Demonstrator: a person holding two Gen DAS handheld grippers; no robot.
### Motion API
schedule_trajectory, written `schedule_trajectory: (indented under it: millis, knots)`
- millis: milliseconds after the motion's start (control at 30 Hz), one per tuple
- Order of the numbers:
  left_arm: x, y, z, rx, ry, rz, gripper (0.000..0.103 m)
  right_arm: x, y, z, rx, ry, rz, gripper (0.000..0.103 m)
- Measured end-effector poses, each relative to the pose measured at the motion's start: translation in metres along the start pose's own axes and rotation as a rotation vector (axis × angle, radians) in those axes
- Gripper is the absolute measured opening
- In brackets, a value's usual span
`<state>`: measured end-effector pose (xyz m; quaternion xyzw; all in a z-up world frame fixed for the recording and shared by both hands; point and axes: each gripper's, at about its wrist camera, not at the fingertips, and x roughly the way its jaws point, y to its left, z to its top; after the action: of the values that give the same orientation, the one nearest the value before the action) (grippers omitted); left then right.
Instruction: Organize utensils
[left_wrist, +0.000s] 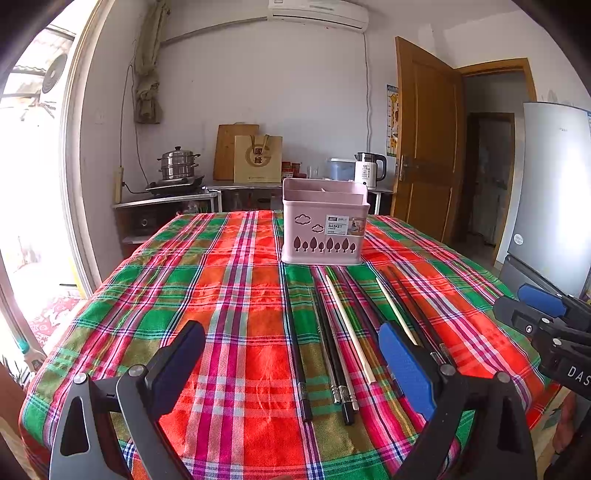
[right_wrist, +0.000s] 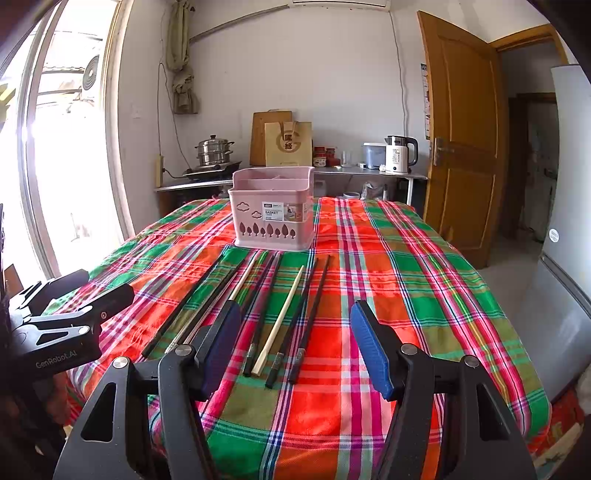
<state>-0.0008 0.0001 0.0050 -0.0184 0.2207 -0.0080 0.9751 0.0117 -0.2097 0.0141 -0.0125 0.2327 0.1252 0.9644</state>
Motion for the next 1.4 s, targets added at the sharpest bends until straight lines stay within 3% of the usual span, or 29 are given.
schedule_trajectory:
  millis: [1067,1200,1400]
  knots:
    - [0.007,0.002,0.002,-0.003,0.020,-0.019,0.096,0.007,0.000,0.000,-0.004,0.015,0.007,0.063]
    - [0.019,0.004,0.009,0.016,0.039,-0.038,0.096,0.018,-0.001,0.004,-0.010,0.030,0.015,0.063]
    - [0.057,0.016,0.021,0.003,0.129,-0.042,0.096,0.041,-0.001,0.017,-0.034,0.062,0.032,0.063]
